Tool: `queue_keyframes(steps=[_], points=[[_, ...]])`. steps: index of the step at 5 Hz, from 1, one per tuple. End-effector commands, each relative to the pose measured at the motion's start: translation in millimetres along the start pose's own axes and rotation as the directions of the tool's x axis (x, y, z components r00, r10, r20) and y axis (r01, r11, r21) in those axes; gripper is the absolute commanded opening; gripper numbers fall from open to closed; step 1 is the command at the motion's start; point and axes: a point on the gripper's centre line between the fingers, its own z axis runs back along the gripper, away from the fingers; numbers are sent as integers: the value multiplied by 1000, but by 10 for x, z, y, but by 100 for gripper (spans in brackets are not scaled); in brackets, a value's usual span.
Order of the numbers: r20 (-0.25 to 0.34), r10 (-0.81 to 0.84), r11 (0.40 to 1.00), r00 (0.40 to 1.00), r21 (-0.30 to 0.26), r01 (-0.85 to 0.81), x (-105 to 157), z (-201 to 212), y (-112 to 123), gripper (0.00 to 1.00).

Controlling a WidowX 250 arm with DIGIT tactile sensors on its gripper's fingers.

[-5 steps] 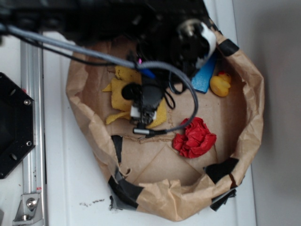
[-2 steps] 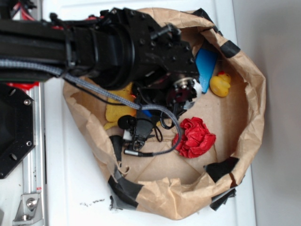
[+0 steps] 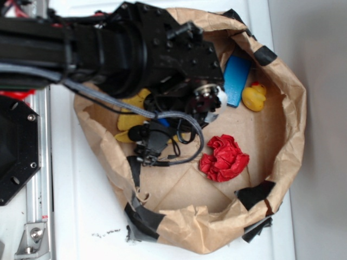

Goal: Grab the yellow cloth.

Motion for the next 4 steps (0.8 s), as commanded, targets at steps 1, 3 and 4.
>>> queue_keyframes(steps=[1,3,4], points=[[147,6,988,989,155,-29,-49,645,-136,0],[393,208,946,896,151,-285,-64,1237,-239,0],[436,251,932,864,133,-337,3,1243,-158,0]])
